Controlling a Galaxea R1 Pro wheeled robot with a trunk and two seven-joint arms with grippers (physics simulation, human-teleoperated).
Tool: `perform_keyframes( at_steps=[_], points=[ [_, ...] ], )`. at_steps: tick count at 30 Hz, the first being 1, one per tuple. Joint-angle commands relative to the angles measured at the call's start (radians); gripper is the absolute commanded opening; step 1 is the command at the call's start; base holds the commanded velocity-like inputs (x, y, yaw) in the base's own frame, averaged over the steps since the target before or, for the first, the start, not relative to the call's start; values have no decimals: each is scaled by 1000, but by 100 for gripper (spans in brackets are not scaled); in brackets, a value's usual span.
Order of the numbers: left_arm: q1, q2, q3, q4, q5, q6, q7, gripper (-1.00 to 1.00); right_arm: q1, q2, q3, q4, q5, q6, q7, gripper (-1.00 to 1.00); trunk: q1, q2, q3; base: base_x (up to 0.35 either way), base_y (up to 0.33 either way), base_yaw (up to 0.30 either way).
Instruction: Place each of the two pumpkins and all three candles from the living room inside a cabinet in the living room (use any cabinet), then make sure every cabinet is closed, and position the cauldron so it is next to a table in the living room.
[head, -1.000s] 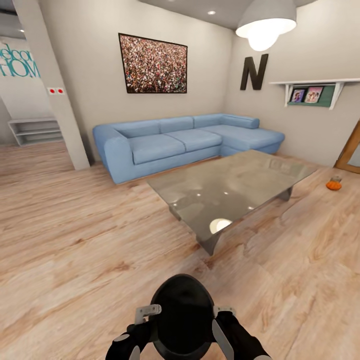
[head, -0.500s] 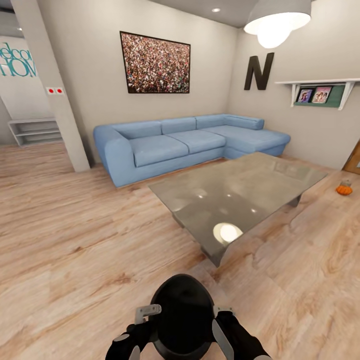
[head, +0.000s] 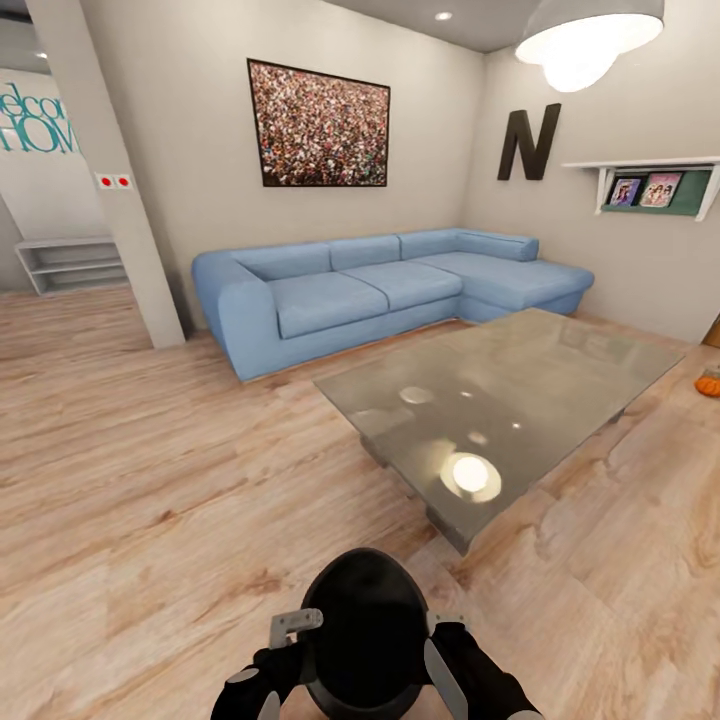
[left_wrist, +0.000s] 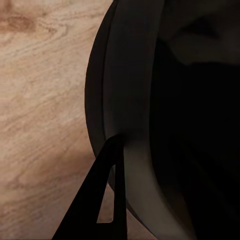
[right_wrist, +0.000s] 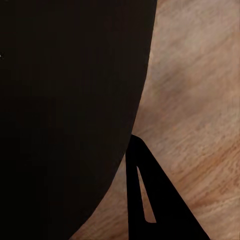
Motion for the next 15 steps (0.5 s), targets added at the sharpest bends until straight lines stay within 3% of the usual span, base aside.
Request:
perform_keyframes(
  at_steps=[1,15],
  points=[
    [0,1,3,0,-20,4,5,-100,-1,0,-3,-79,5,-1,0,-100,0,0,0,198,238,0],
    [0,1,3,-1,-20,3,5,-100,-1,0,-3,-79,5,-1,0,-100,0,0,0,215,228,0]
  ],
)
